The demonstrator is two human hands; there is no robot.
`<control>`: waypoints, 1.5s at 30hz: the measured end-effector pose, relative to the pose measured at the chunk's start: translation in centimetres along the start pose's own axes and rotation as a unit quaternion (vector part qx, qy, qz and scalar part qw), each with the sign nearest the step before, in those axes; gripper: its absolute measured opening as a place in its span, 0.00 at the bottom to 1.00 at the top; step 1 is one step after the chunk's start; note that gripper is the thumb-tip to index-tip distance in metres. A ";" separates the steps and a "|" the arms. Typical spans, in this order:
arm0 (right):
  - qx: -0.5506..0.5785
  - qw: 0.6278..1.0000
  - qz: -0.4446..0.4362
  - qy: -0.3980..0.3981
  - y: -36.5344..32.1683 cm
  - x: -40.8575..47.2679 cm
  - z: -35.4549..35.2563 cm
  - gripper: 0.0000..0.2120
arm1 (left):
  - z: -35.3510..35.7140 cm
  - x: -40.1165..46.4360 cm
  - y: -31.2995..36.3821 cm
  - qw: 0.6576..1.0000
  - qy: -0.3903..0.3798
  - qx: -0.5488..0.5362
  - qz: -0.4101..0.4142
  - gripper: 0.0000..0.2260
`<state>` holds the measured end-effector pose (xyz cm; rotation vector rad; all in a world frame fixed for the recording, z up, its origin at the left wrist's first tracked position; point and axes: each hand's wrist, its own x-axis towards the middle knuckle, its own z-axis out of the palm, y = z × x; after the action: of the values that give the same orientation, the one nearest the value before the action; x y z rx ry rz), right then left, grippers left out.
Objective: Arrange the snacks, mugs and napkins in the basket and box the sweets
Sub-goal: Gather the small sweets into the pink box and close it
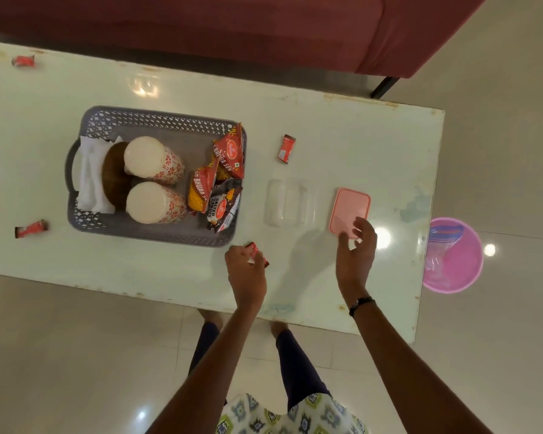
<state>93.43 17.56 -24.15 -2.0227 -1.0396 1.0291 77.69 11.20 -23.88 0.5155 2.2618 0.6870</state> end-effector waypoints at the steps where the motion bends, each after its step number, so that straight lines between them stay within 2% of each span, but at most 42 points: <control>1: -0.008 0.999 -0.029 -0.018 -0.1 -0.7 0.4 0.18 | 0.2 0.2 -0.3 0.999 0.007 0.002 -0.031 0.11; 4: -0.015 0.994 -0.090 -0.067 -0.4 -2.3 1.4 0.17 | 0.8 1.4 -0.3 0.996 -0.007 0.016 -0.090 0.19; 7: -0.023 0.985 -0.143 -0.097 -1.3 -2.6 2.3 0.16 | 1.0 2.6 -0.2 0.995 -0.022 0.059 -0.076 0.14; 9: -0.024 0.978 -0.176 -0.111 -2.6 -1.9 3.1 0.16 | 0.8 3.1 -0.6 0.995 -0.062 0.066 -0.048 0.11; 13: -0.025 0.965 -0.232 -0.117 -6.5 1.7 6.0 0.17 | -0.2 2.5 -0.6 0.993 -0.112 -0.020 -0.036 0.09; 16: -0.055 0.967 -0.210 -0.135 -9.2 5.7 9.0 0.17 | -0.4 1.5 0.3 0.992 -0.096 -0.078 0.010 0.05; 19: -0.141 0.962 -0.170 -0.159 -10.6 9.3 11.9 0.17 | -0.2 0.9 1.9 0.986 -0.085 -0.143 0.019 0.06; 23: -0.271 0.928 -0.146 -0.208 -10.7 12.0 14.4 0.22 | 0.2 1.3 4.4 0.974 -0.070 -0.215 0.030 0.08; 25: -0.299 0.915 -0.162 -0.217 -10.3 12.4 15.1 0.20 | 0.5 1.7 5.1 0.970 -0.063 -0.231 0.033 0.09; 27: -0.289 0.921 -0.144 -0.218 -10.1 12.5 15.4 0.14 | 0.8 2.0 5.7 0.968 -0.059 -0.241 0.033 0.09; 29: -0.253 0.935 -0.107 -0.223 -10.4 12.4 14.9 0.09 | 1.0 2.1 6.3 0.966 -0.055 -0.249 0.029 0.09; 32: -0.083 0.976 -0.055 -0.195 -11.4 11.6 12.6 0.04 | 1.3 1.9 7.4 0.965 -0.037 -0.258 0.027 0.09; 34: -0.045 0.981 -0.110 -0.152 -11.4 10.4 10.1 0.05 | 1.6 1.8 8.2 0.965 -0.034 -0.258 0.032 0.09; 36: -0.051 0.976 -0.165 -0.132 -10.7 8.7 7.6 0.06 | 1.8 1.7 9.0 0.964 -0.050 -0.260 0.028 0.11; 39: -0.062 0.971 -0.192 -0.129 -9.3 6.2 4.8 0.07 | 1.6 1.5 9.5 0.972 -0.061 -0.225 0.020 0.17; 43: -0.134 0.958 -0.219 -0.129 -8.5 4.3 3.3 0.06 | 0.3 1.1 9.4 0.976 -0.052 -0.208 0.027 0.14; 45: -0.172 0.944 -0.224 -0.168 -8.5 3.8 3.1 0.08 | -0.5 1.0 9.4 0.976 -0.058 -0.207 0.023 0.13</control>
<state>89.23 25.48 -20.25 -1.7607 -1.8734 1.0104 78.21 18.91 -18.40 0.3908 1.9306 1.0907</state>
